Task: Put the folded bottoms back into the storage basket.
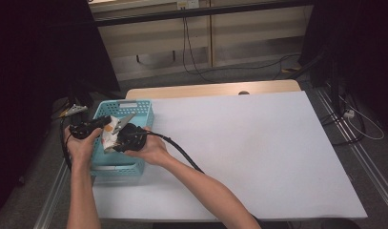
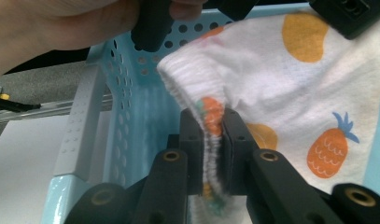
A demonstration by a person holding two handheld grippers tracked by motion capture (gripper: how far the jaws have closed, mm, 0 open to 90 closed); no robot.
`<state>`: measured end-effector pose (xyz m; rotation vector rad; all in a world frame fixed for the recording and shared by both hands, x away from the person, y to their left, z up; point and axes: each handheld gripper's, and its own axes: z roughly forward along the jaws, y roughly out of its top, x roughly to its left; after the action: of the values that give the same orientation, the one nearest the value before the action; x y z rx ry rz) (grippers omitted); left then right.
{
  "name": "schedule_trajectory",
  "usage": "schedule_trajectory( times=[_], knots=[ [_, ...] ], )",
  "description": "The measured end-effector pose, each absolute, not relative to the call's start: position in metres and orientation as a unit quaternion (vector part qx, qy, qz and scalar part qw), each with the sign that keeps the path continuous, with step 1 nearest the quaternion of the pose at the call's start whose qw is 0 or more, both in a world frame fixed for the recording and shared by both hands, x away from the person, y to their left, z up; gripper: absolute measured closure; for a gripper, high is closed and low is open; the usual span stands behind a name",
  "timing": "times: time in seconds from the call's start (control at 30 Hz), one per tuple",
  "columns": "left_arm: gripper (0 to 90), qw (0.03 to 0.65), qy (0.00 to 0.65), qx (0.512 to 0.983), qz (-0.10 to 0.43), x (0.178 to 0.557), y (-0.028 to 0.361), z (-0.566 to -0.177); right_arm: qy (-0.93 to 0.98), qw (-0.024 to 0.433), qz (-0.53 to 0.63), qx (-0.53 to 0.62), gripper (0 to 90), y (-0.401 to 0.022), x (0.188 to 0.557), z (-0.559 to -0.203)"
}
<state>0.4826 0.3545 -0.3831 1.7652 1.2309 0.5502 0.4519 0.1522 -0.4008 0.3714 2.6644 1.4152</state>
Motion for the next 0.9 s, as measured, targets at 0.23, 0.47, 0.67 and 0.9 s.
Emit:
schedule_trajectory(
  times=[0.23,0.47,0.67,0.9],
  knots=[
    [80.4,0.436,0.497,0.717,0.222,0.4837,0.3538,-0.3862,0.877,0.046,0.462,0.125,81.3,0.1538,0.4532,-0.4042],
    [80.2,0.427,0.497,0.721,0.223,0.4846,0.3531,-0.3893,0.878,0.047,0.46,0.123,80.5,0.155,0.4526,-0.4047],
    [70.3,0.425,0.499,0.718,0.233,0.4852,0.3543,-0.3911,0.88,0.055,0.456,0.122,65.5,0.1566,0.4529,-0.4046],
    [38.9,0.428,0.508,0.702,0.256,0.4841,0.3558,-0.3903,0.877,0.054,0.46,0.129,51.0,0.1555,0.4541,-0.4044]
  ],
)
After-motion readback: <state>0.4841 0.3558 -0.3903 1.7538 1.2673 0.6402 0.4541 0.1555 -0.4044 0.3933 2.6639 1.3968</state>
